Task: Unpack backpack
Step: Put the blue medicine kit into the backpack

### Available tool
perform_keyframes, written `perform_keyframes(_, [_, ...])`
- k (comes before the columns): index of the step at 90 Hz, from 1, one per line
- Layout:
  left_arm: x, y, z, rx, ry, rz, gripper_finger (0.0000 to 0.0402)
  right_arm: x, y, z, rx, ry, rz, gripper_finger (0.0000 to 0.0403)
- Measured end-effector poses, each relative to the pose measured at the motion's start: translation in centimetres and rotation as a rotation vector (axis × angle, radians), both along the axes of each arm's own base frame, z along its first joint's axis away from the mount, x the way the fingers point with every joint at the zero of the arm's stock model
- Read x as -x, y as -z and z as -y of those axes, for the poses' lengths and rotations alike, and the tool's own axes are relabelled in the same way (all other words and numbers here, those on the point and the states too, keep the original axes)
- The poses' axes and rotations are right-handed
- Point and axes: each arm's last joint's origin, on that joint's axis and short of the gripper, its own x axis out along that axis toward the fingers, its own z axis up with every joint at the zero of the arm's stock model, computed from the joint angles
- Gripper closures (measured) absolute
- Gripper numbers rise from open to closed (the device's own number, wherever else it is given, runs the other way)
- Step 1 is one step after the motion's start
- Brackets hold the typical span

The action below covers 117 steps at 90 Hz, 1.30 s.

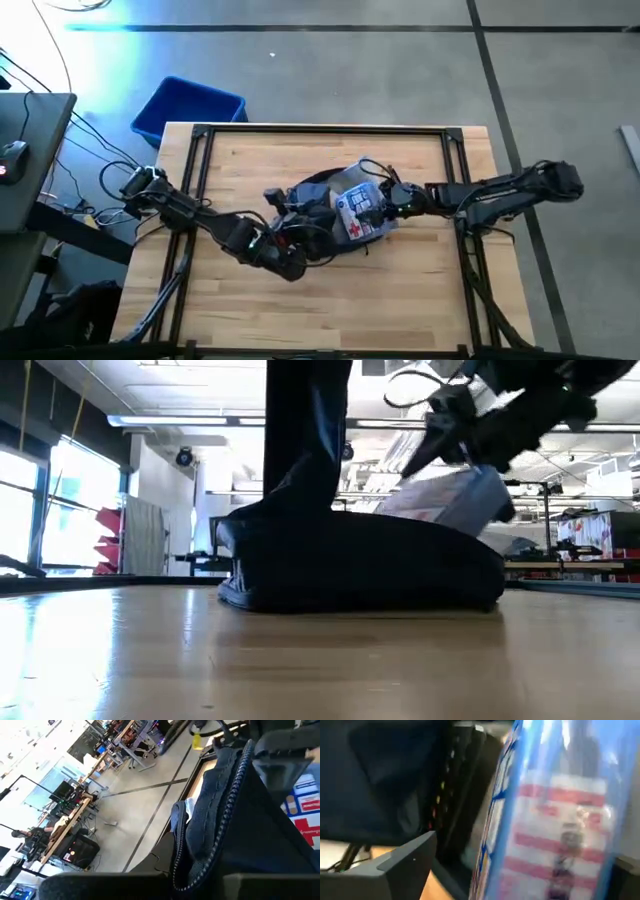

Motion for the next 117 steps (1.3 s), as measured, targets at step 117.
perform_keyframes(117, [-0.7, -0.7, 0.6, 0.040, 0.088, 0.015, 0.0401, -4.8, -1.2, 2.8, 0.446, -0.066, -0.162, 0.0100])
